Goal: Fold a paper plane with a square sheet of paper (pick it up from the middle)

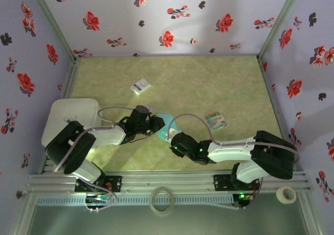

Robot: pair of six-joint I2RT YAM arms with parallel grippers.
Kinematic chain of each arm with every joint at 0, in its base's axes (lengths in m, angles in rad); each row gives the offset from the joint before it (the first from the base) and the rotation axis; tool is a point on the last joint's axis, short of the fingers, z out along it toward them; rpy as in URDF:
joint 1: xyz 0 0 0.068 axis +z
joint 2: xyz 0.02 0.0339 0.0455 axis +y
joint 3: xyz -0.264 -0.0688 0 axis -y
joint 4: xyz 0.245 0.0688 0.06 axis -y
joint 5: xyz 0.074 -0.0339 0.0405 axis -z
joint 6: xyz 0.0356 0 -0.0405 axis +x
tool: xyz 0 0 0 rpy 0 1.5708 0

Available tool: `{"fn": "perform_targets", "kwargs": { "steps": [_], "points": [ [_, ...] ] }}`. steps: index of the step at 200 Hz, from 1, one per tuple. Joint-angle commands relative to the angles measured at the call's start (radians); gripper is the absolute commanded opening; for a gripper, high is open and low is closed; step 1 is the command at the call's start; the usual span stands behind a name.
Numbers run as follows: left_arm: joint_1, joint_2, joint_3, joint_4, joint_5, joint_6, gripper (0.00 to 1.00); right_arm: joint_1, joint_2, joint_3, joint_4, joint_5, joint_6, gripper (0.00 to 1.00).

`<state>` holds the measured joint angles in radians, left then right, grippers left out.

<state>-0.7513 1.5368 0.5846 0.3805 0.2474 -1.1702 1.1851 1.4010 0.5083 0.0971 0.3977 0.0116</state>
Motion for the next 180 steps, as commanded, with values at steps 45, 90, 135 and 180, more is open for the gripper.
{"fn": "perform_targets", "kwargs": {
  "steps": [45, 90, 135, 180],
  "points": [
    [0.012, -0.048, -0.005, 0.014, -0.007, 0.014, 0.14, 0.007, 0.028, 0.012, 0.053, 0.047, -0.041, 0.46],
    [0.015, -0.052, -0.003, 0.014, -0.002, 0.015, 0.12, 0.008, 0.046, 0.012, 0.082, 0.079, -0.048, 0.47],
    [0.017, -0.055, -0.011, 0.015, -0.007, 0.008, 0.11, 0.008, 0.053, 0.001, 0.095, 0.101, -0.036, 0.38],
    [0.018, -0.062, -0.011, 0.015, -0.010, 0.006, 0.09, 0.008, 0.063, -0.008, 0.096, 0.098, -0.019, 0.34]
  ]
}}
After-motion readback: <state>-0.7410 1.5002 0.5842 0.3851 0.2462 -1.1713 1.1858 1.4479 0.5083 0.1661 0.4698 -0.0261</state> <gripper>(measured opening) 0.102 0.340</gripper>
